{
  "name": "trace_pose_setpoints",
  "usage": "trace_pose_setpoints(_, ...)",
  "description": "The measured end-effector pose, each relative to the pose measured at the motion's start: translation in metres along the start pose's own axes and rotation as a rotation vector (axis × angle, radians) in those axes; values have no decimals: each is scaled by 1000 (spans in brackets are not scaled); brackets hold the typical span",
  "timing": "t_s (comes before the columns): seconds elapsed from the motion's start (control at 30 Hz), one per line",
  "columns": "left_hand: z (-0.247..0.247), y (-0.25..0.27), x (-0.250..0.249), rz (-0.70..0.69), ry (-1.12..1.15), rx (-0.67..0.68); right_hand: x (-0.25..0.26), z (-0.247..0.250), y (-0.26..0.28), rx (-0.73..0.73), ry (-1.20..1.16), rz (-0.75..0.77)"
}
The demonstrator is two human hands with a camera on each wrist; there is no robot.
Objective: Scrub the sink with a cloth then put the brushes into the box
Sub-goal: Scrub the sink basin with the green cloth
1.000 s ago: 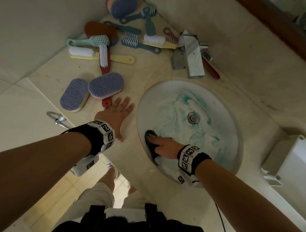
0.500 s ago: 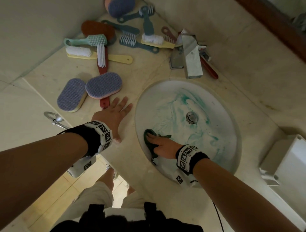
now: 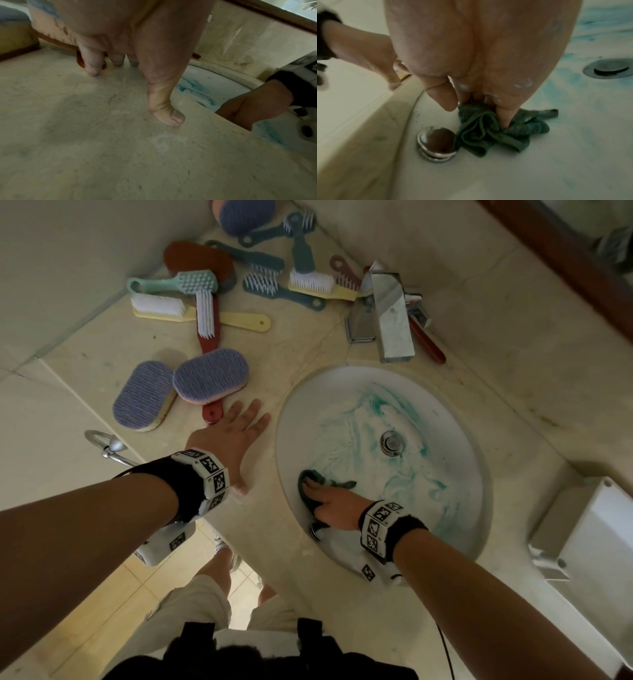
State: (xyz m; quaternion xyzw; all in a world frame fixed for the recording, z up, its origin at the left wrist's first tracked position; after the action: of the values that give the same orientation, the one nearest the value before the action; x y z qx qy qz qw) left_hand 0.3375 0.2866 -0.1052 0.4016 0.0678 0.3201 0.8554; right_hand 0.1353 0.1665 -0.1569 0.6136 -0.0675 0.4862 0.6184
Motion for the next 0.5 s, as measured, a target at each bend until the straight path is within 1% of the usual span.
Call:
trace_pose_setpoints(0.1,0,1,-1,3,-2,1,-16,-14,14,-5,-85,-45)
trace_pose_setpoints(0.17,0,0,-1,5,-5,-5,-17,-17,17,-10,-104,-60)
trace_pose_setpoints(0.3,-1,-2,1,8,-6,-10,-8,-2,1,17,9,-35)
trace_pose_setpoints(0.4,-1,-2,1,5,-8,-9,-6,1,-9,15,18,-42)
trace_pose_setpoints(0.5,-1,-1,1,5,-11,-6,-11,-8,-1,6,-2,-48)
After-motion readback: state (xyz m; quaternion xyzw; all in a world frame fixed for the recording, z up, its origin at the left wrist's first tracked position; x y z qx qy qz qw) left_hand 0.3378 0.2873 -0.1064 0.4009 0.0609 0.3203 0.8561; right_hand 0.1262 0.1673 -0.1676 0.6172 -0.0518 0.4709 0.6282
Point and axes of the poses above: each hand's wrist, its own y-axis away from the middle knuckle, its own z-axis out of the back of the hand, x = y × z, the point moved 2 cm from there along -y, towards the middle knuckle, and after that the axes turned 15 degrees about z, right-handed, at the moved point
